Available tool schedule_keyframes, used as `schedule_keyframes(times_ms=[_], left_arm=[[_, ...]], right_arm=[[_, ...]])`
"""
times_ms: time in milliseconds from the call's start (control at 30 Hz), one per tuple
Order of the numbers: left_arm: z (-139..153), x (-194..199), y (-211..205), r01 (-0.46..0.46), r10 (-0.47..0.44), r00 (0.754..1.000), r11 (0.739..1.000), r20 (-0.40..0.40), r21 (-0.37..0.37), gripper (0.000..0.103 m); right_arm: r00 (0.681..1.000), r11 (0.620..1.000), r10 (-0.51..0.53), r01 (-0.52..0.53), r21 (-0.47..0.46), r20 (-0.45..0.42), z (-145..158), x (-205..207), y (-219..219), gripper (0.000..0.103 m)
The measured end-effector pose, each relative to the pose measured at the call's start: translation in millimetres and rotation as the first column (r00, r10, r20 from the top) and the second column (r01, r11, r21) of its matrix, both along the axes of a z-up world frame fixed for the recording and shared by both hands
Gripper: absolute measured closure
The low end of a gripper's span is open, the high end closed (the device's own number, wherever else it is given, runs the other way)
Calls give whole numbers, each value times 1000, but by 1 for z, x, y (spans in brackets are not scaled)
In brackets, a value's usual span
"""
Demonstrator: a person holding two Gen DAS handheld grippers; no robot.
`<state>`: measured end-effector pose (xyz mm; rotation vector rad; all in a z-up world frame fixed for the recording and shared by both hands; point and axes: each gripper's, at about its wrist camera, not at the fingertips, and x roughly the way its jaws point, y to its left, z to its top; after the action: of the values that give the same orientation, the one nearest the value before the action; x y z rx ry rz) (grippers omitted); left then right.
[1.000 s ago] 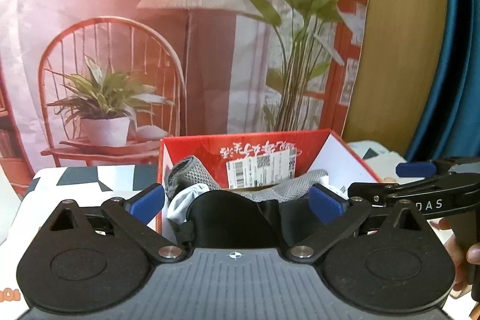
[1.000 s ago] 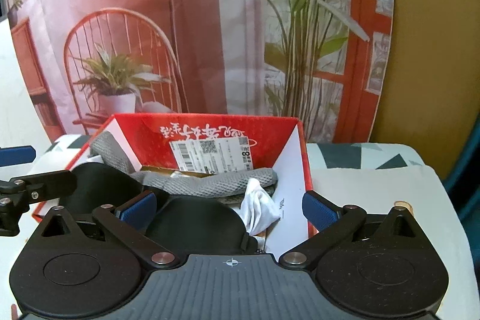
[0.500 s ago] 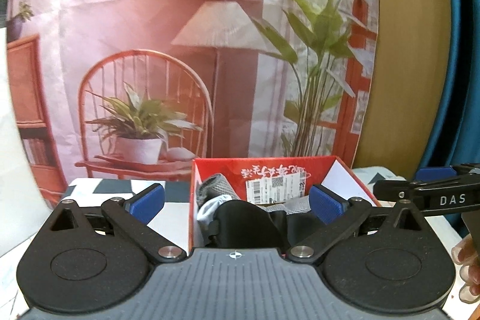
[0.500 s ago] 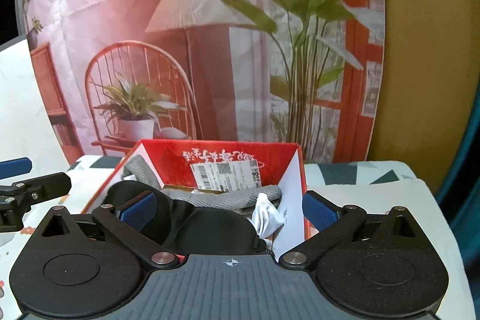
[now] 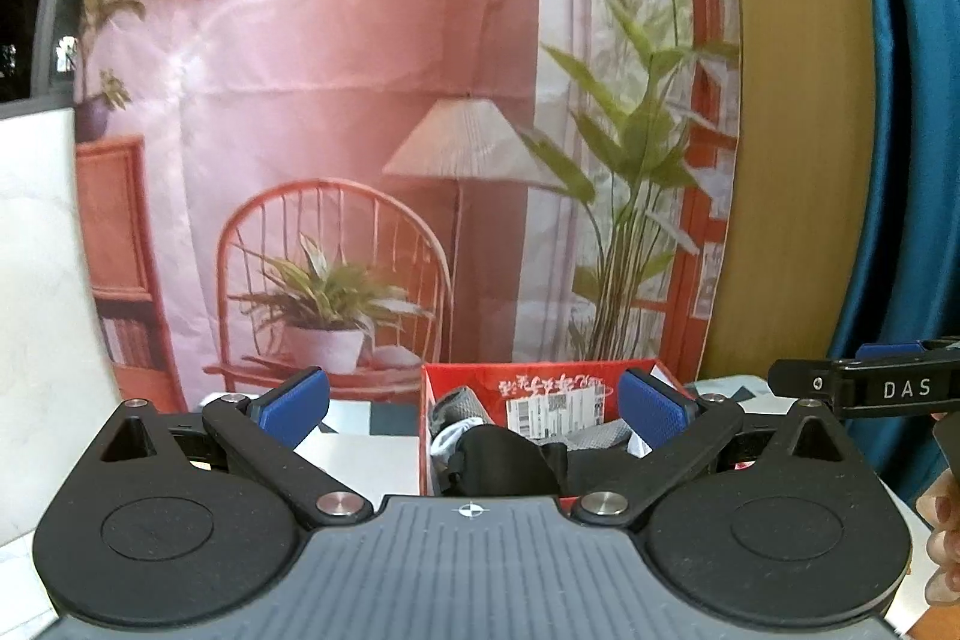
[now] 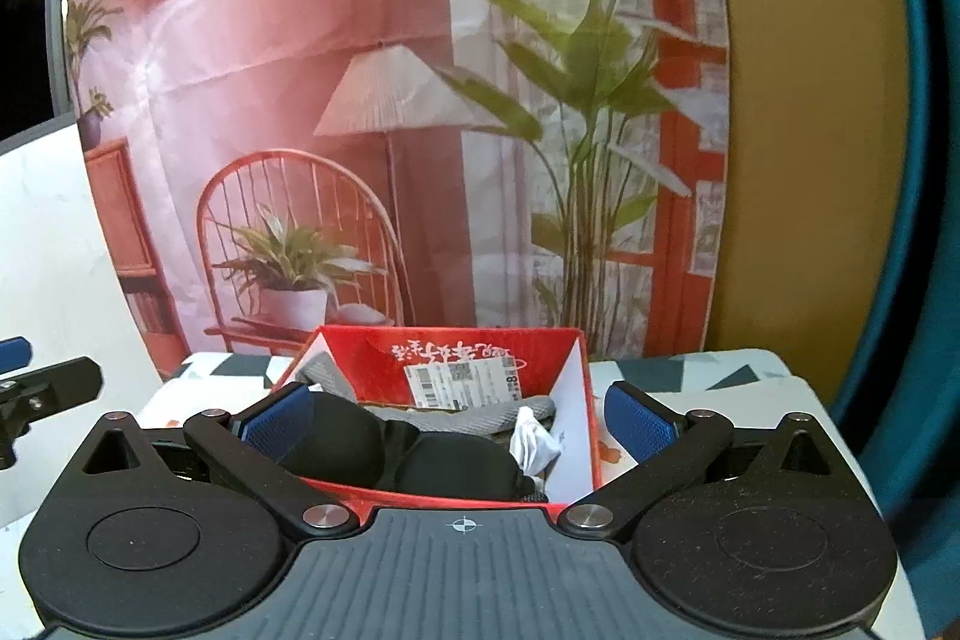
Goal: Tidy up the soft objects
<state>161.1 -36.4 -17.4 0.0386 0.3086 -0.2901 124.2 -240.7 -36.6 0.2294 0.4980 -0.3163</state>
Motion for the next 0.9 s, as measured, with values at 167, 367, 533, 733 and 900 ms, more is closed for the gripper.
schedule_keyframes(times_ms=[167,367,533,733,900], left_arm=[[14,-34,4,-21,21,1000,1000,9,0,0],[19,-68,12,-56,56,998,998,24,-3,0],[19,-88,11,-79,79,996,997,33,7,0],[22,-95,12,-85,85,995,996,53,7,0],[20,-94,11,-91,90,995,996,49,13,0]], right_arm=[[1000,999,-19,19,-27,22,20,-34,18,0],[998,998,-24,27,-59,55,38,-75,40,0],[998,996,-28,32,-83,58,43,-96,56,0],[997,996,-37,43,-78,72,45,-111,58,0],[995,995,-54,60,-76,79,46,-116,53,0]])
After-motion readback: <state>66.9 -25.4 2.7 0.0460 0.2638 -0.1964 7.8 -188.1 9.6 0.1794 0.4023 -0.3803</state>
